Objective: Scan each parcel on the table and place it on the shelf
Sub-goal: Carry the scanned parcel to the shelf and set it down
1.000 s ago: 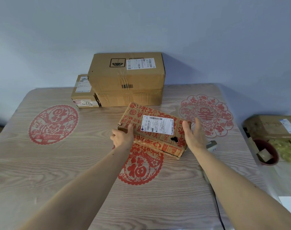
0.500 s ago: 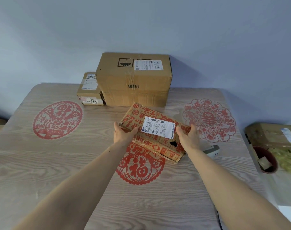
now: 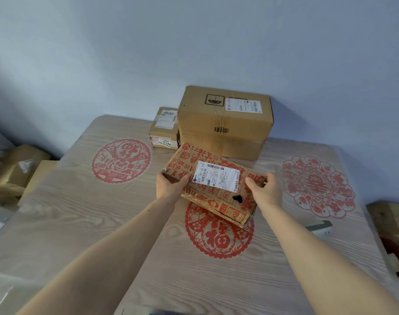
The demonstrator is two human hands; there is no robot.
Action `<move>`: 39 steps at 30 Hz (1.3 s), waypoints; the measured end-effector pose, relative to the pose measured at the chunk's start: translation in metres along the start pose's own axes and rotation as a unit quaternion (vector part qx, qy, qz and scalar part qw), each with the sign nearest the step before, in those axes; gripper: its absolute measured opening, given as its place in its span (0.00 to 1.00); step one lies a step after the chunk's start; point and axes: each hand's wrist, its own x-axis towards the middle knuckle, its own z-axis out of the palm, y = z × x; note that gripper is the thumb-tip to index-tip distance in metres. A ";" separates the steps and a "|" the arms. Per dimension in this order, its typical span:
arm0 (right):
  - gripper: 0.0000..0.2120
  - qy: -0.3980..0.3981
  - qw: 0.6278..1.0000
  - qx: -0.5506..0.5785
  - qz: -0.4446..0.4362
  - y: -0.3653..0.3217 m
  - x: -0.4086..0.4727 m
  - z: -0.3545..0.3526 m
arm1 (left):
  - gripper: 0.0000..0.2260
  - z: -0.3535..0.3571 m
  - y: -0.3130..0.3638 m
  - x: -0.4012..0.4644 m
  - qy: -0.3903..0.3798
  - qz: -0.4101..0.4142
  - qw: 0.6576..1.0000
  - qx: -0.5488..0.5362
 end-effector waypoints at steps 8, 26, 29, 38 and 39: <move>0.35 -0.087 0.993 -0.010 -0.077 -0.055 -0.035 0.067 | 0.25 -0.104 -0.007 -0.005 0.077 0.030 0.996 -0.033; 0.29 -0.360 0.895 0.062 -0.257 -0.143 -0.194 0.194 | 0.41 -0.314 -0.060 -0.135 0.358 -0.013 0.924 -0.133; 0.21 -0.389 0.876 0.067 -0.276 -0.156 -0.231 0.215 | 0.42 -0.348 -0.066 -0.162 0.404 -0.006 0.902 -0.153; 0.20 -0.464 0.827 0.098 -0.302 -0.198 -0.354 0.268 | 0.41 -0.461 -0.087 -0.225 0.490 0.013 0.857 -0.162; 0.19 -0.471 0.822 0.098 -0.305 -0.202 -0.367 0.273 | 0.46 -0.475 -0.089 -0.231 0.487 0.012 0.856 -0.170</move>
